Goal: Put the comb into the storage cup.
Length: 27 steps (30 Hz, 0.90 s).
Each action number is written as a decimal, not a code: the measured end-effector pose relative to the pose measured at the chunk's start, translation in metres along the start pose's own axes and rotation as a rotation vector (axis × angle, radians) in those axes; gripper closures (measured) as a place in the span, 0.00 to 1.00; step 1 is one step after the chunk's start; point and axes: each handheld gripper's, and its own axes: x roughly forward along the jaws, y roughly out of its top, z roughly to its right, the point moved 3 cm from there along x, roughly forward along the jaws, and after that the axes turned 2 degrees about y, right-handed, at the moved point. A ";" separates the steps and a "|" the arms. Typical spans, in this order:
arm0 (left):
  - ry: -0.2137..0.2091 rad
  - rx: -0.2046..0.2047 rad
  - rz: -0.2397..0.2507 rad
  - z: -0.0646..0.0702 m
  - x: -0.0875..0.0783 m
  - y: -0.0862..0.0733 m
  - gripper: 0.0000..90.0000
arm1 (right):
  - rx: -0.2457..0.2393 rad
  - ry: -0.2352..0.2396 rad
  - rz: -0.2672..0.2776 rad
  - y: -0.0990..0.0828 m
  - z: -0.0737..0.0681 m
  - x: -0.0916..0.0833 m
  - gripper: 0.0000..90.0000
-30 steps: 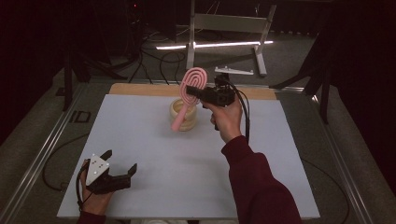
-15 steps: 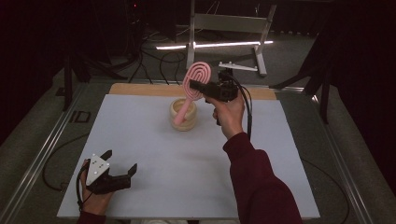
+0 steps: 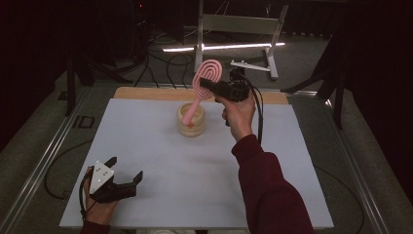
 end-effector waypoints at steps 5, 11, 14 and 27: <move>0.000 -0.003 0.002 0.000 0.000 0.000 0.01 | 0.004 -0.006 0.011 0.003 0.001 0.001 0.70; 0.000 -0.003 0.001 0.000 0.000 0.000 0.01 | 0.020 -0.022 0.032 0.005 0.007 0.004 0.70; 0.001 -0.006 0.003 0.000 0.000 0.000 0.01 | 0.025 -0.030 0.035 0.005 0.011 0.005 0.70; -0.001 -0.002 0.002 0.000 -0.001 0.000 0.01 | 0.057 -0.046 0.084 0.007 0.023 0.005 0.70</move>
